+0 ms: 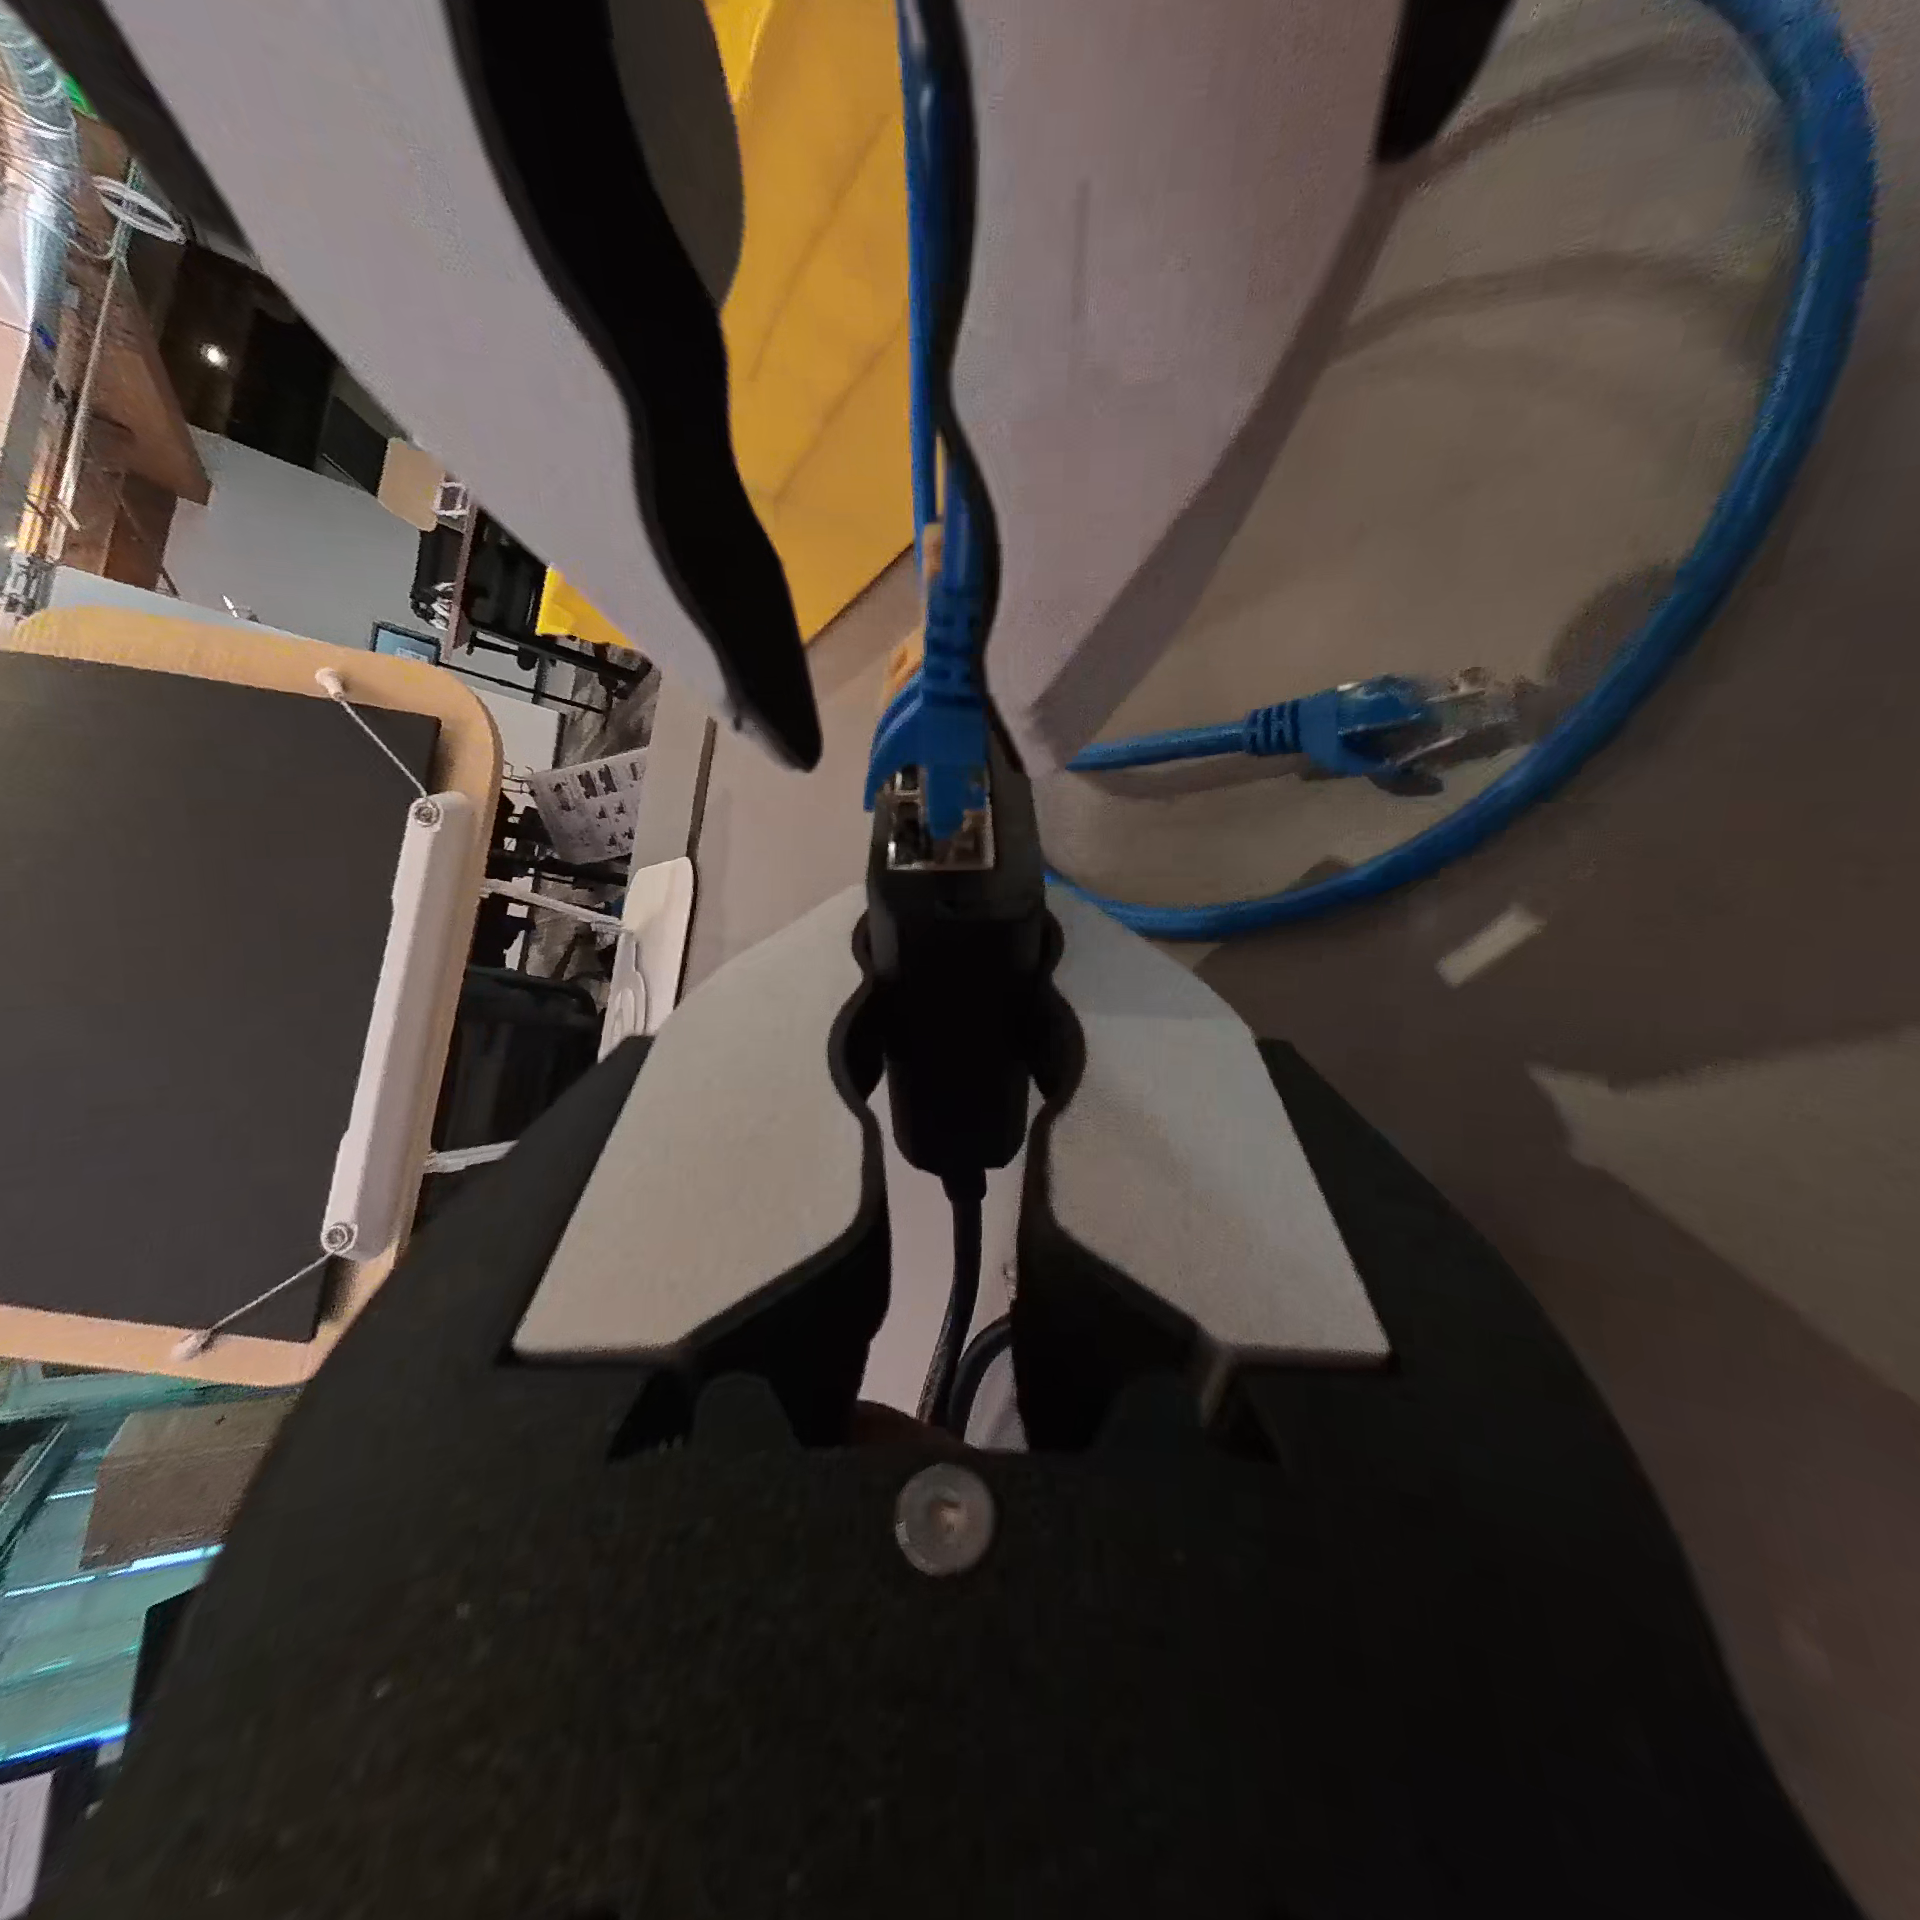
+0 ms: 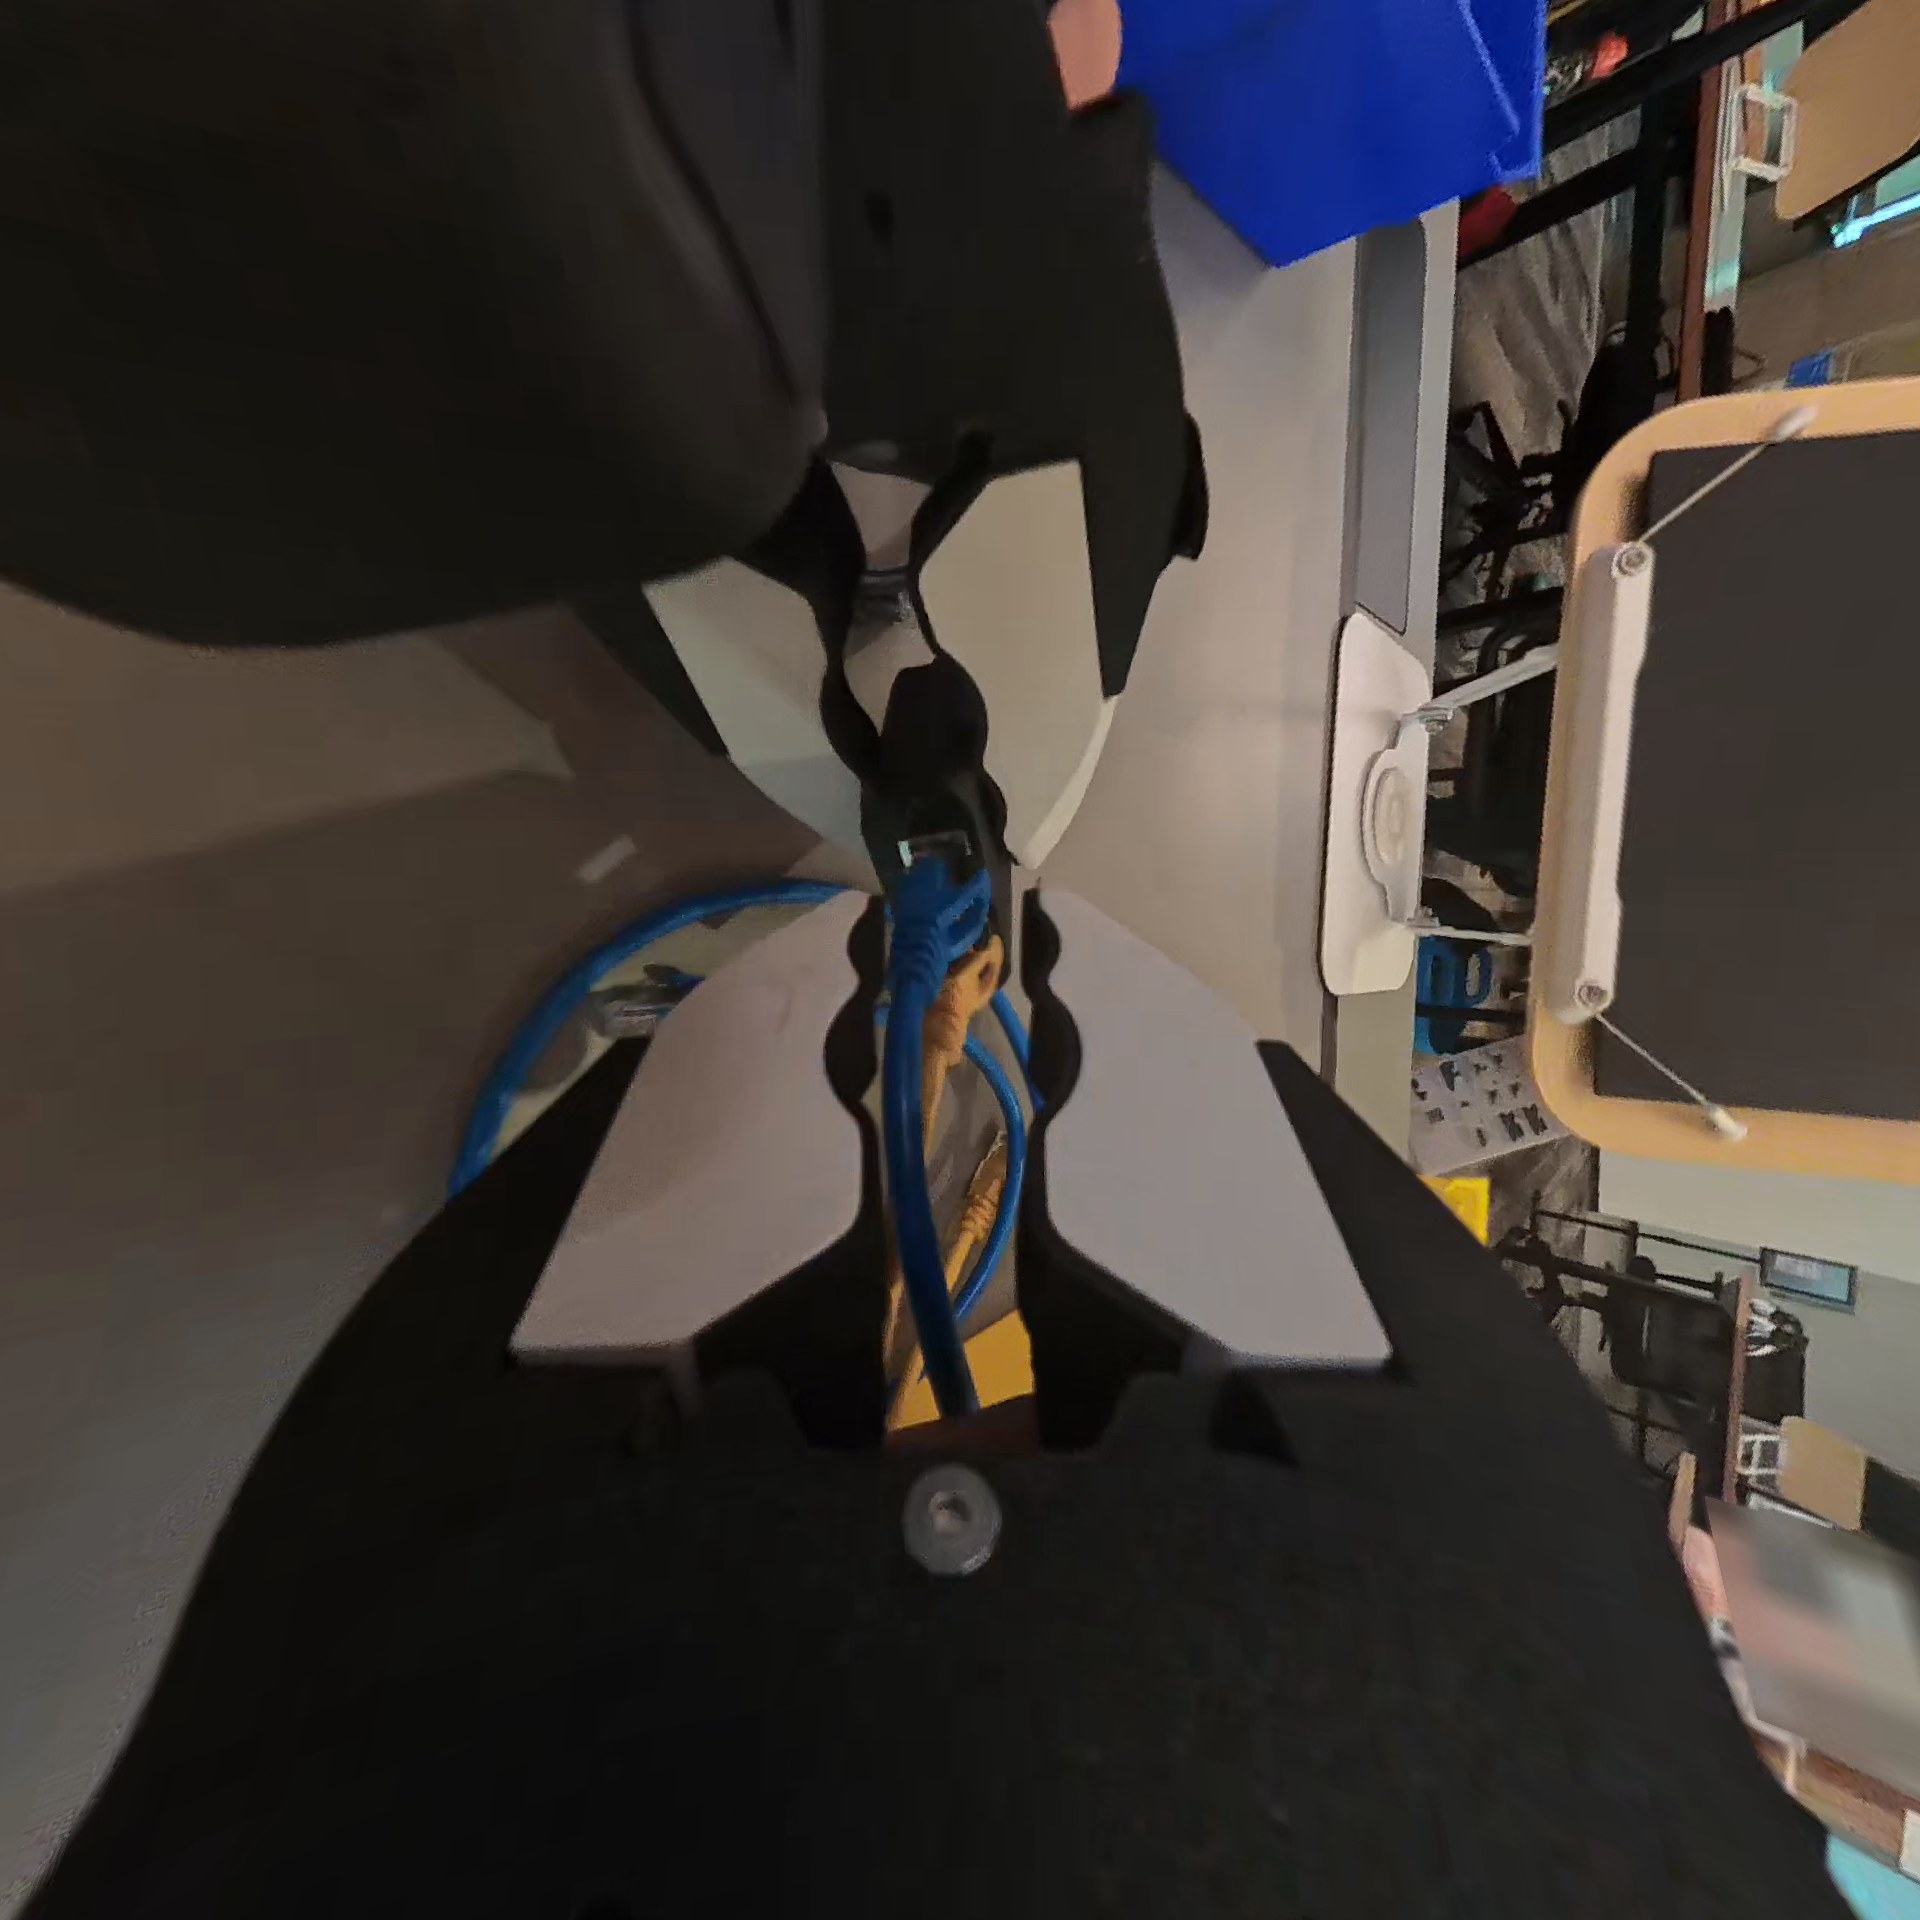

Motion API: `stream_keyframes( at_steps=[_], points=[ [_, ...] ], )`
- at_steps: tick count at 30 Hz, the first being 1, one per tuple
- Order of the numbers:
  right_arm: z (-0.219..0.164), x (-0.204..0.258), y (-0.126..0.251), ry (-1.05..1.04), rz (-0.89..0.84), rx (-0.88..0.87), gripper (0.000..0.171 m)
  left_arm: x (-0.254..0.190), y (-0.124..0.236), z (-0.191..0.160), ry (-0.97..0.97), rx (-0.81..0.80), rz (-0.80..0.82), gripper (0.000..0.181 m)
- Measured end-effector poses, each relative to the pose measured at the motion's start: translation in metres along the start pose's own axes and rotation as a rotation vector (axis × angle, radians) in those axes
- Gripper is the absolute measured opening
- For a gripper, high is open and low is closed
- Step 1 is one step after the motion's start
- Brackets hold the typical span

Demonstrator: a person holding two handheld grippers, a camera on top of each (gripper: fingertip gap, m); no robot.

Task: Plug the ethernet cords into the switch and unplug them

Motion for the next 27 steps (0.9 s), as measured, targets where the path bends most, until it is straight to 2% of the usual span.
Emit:
stream_keyframes(
  at_steps=[3,9,21,27],
  points=[
    [0.0008,0.0006,-0.0034,0.019,0.009,0.011,0.019,0.0001,0.0007,0.0001,-0.001,0.005,0.019,0.024],
    [0.0003,0.0031,-0.0046,0.078,0.009,0.053,0.019,-0.0027,0.0008,0.0016,-0.016,0.008,0.033,0.024],
    [0.0008,0.0073,-0.0043,0.134,-0.01,0.026,0.018,-0.0053,-0.0007,0.0005,-0.053,0.024,0.037,0.024],
    [0.0006,0.004,-0.0058,0.119,-0.025,0.032,0.014,-0.0051,0.0003,0.0012,-0.083,0.048,0.122,0.023]
  ],
)
Point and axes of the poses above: each gripper's, where its closed fingertips meet, y back along the fingers, z out of its top, x = y × z across the jaws, the point moved 10 cm from there along y, back along the fingers
